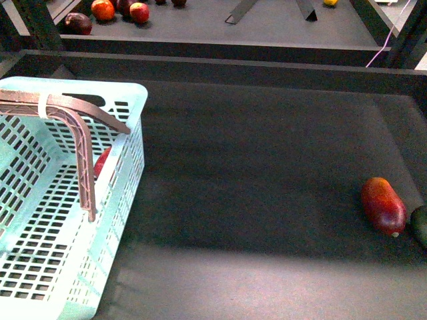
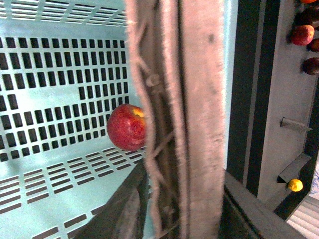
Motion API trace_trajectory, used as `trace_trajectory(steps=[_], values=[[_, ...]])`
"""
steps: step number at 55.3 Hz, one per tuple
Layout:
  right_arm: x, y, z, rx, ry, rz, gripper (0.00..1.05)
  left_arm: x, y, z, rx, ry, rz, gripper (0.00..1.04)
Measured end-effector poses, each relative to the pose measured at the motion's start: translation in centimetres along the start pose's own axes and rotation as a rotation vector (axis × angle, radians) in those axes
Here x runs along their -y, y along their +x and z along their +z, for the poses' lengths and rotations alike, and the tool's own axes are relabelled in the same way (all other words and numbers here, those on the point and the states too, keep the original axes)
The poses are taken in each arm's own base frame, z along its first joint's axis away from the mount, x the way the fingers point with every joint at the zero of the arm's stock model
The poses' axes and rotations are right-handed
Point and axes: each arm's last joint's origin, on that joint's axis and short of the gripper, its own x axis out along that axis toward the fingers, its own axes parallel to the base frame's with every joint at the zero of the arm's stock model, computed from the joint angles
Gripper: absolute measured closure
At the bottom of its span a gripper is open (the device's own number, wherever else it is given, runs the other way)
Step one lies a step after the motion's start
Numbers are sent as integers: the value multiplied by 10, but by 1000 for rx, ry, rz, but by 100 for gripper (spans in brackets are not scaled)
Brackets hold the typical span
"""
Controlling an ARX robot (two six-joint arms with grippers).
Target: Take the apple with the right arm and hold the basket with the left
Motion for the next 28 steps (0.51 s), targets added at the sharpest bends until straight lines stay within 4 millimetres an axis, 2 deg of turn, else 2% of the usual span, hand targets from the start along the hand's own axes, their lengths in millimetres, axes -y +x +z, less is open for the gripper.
trace_trajectory(steps=[9,20,28], values=[[0,0,0,0,0,0,9,-3,-12,3,-9,-8,2,41],[0,0,0,0,0,0,9,-4,-43,9,2,-8,-34,7],[0,0,0,0,0,0,9,-17,-75,11,49,71,-39,7]])
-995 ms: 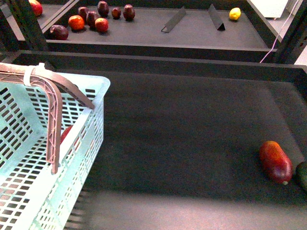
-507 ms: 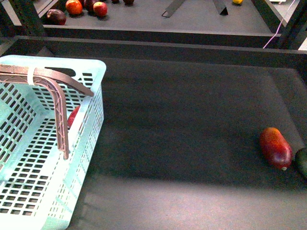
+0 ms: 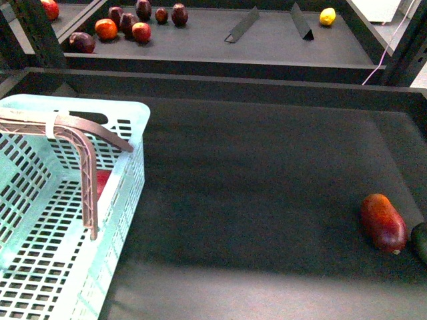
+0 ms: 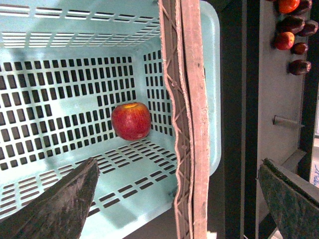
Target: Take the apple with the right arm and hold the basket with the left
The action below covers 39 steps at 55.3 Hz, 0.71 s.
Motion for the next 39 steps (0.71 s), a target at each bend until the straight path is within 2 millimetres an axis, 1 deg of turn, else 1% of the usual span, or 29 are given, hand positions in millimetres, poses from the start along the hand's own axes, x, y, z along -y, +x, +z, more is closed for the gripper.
trace_trajectory(steps=[4,7,8,9,10,11,13,14,16,17,19,20,21,22,25,26,29,30,36,37,39], values=[[0,0,0,0,0,0,9,-11,-19,-3,2,19,-25,7],[0,0,0,0,0,0,9,-16,-34,-10,-10,39,-61,7],[0,0,0,0,0,0,9,-16,-36,-12,-15,51,-73,7],[0,0,0,0,0,0,9,-17,-35,-13,-27,98,-117,10],[0,0,0,0,0,0,9,-18,-35,-14,-34,149,-200,13],[0,0,0,0,0,0,9,-19,-34,-15,-31,180,-240,15],[0,0,0,0,0,0,9,-25,-32,-17,14,333,-387,22],[0,0,0,0,0,-1,9,-28,-32,-17,32,374,-417,24],[0,0,0,0,0,0,9,-37,-33,-18,117,540,-512,31],[0,0,0,0,0,-1,9,-40,-34,-18,163,621,-552,35],[0,0,0,0,0,0,9,-45,-42,-14,299,836,-644,46],[0,0,0,0,0,0,9,-46,-45,-11,339,897,-663,49],[0,0,0,0,0,0,9,-47,-47,-9,380,950,-666,53],[0,0,0,0,0,0,9,-47,-48,-8,396,974,-667,55],[0,0,0,0,0,0,9,-52,-53,-5,468,1065,-650,65],[0,0,0,0,0,0,9,-53,-53,-4,477,1084,-645,67],[0,0,0,0,0,0,9,-61,-54,-6,489,1144,-631,78],[0,0,0,0,0,0,9,-62,-54,-6,489,1151,-630,80],[0,0,0,0,0,-1,9,-74,-57,-8,494,1198,-613,100],[0,0,0,0,0,0,9,-75,-58,-8,499,1200,-615,102],[0,0,0,0,0,0,9,-78,-61,-9,507,1207,-618,102]])
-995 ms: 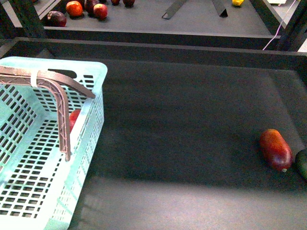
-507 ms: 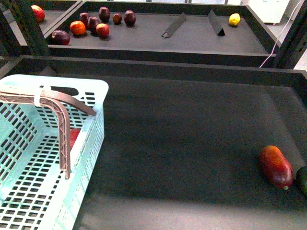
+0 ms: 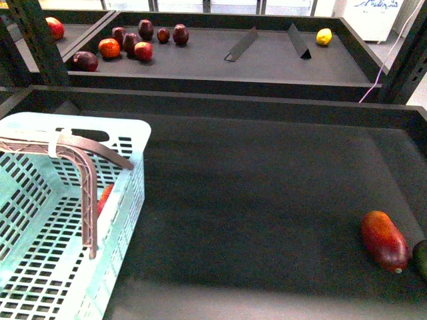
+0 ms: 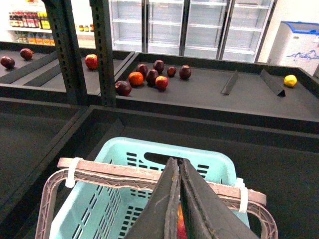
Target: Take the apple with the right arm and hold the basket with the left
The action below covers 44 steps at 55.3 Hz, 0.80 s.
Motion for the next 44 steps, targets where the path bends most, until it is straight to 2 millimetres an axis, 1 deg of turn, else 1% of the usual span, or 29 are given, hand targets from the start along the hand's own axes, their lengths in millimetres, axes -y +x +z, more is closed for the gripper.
trace_trajectory(steps=[13,19,44], values=[[0,0,0,0,0,0,9,0,-15,-6,-4,11,0,102],[0,0,0,0,0,0,9,0,-20,-14,4,12,0,102],[0,0,0,0,0,0,9,0,-37,-9,20,15,0,102]])
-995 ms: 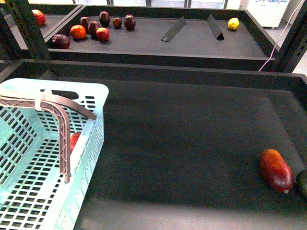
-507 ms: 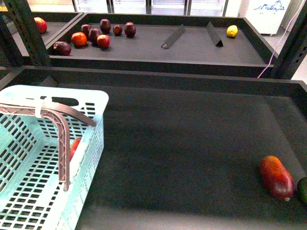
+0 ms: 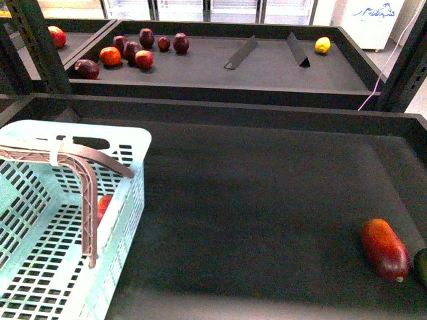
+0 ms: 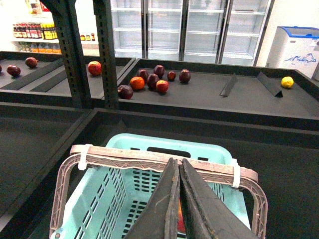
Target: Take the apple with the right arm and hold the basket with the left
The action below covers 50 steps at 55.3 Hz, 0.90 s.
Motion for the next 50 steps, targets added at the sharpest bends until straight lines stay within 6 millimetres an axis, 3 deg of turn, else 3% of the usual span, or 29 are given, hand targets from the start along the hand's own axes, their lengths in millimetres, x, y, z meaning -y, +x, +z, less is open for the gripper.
trace_trajectory(steps=[50], values=[[0,0,0,0,0,0,9,0,-25,-3,-4,0,0,102]])
